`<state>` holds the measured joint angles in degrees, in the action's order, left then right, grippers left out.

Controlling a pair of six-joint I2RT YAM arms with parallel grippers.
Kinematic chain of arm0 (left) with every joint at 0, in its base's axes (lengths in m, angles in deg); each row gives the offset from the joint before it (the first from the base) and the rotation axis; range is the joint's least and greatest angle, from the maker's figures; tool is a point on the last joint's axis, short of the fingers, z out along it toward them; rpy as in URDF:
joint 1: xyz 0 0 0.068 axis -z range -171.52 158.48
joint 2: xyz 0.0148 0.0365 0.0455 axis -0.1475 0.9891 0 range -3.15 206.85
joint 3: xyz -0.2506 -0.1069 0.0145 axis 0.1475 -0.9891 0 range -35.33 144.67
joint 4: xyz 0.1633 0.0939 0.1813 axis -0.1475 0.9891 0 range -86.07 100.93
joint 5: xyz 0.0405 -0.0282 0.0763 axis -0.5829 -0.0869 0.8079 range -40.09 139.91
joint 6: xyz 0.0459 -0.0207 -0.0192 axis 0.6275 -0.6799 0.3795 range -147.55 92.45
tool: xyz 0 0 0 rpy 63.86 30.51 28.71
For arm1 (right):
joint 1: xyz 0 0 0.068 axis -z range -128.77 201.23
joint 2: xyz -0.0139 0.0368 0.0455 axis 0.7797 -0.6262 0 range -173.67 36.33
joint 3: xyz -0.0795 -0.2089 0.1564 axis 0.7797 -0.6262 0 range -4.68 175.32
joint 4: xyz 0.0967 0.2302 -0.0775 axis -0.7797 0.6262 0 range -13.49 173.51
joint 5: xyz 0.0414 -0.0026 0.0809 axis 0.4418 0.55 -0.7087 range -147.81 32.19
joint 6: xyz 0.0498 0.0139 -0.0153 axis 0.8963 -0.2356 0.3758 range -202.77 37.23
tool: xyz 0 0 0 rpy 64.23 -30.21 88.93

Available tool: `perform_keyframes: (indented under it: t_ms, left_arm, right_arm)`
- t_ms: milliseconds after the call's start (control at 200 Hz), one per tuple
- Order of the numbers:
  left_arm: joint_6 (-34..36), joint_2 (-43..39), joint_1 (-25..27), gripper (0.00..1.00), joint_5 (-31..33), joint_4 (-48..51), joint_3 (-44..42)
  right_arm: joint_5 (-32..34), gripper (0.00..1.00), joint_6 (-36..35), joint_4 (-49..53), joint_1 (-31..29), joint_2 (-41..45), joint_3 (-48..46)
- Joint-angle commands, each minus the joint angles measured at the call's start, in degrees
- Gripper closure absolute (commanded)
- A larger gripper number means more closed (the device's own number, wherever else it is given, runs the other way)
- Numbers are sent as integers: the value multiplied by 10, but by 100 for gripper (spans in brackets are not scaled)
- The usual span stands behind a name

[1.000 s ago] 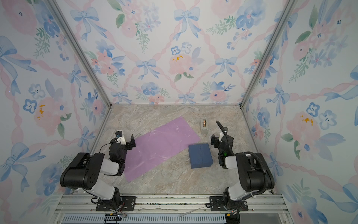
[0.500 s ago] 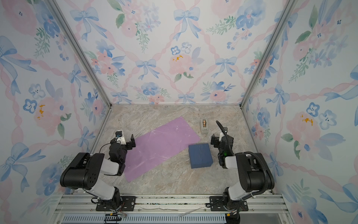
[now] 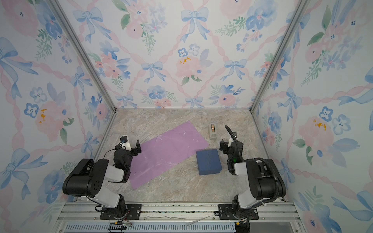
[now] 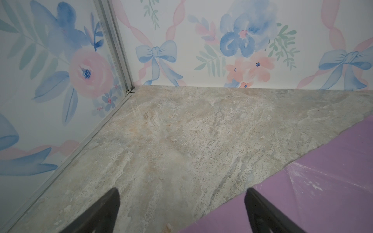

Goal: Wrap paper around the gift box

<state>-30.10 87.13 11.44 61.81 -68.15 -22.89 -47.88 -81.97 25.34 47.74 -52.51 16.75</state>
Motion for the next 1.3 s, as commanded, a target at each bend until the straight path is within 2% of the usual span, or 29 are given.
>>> perform_keyframes:
  t_ms: [0, 160, 310, 380, 470, 620, 675, 755, 845, 930, 1085, 1205, 1295]
  left_arm:
    - [9, 0, 0, 2, -7, 4, 7]
    - [9, -2, 0, 2, -6, 3, 5]
    - [0, -33, 7, 2, 44, 5, -5]
    - [11, -76, 18, 2, 61, 44, -3]
    - [15, -143, 36, 2, 95, 137, 22]
    - [-80, -235, 39, 2, 103, 375, 112]
    - [-114, -248, 40, 2, 95, 466, 152]
    - [-163, -249, 41, 2, 82, 601, 213]
    - [-214, -237, 41, 3, 74, 744, 271]
    - [-250, -231, 42, 3, 47, 835, 292]
    - [-316, -243, 27, 9, -2, 904, 271]
    - [-353, -246, -2, 10, -36, 927, 244]
    - [-366, -247, -24, 9, -47, 937, 229]
  right_arm:
    - [10, 4, -7, -4, -4, 2, 12]
    - [10, 4, -7, -3, -4, 2, 11]
    - [15, 4, -2, 10, -3, 31, 10]
    - [7, 4, -5, 83, -2, 79, 31]
    - [-6, 4, 8, 232, -3, 148, 94]
    - [-60, 4, 18, 496, -12, 174, 269]
    - [-68, 4, 14, 583, -26, 155, 338]
    - [-72, 4, 5, 656, -52, 120, 414]
    - [-72, 4, -8, 694, -93, 74, 475]
    - [-70, 4, -24, 715, -134, 27, 527]
    - [-101, 4, -17, 753, -181, -84, 625]
    - [-152, 4, 3, 789, -193, -177, 705]
    - [-162, 4, 11, 814, -199, -237, 754]
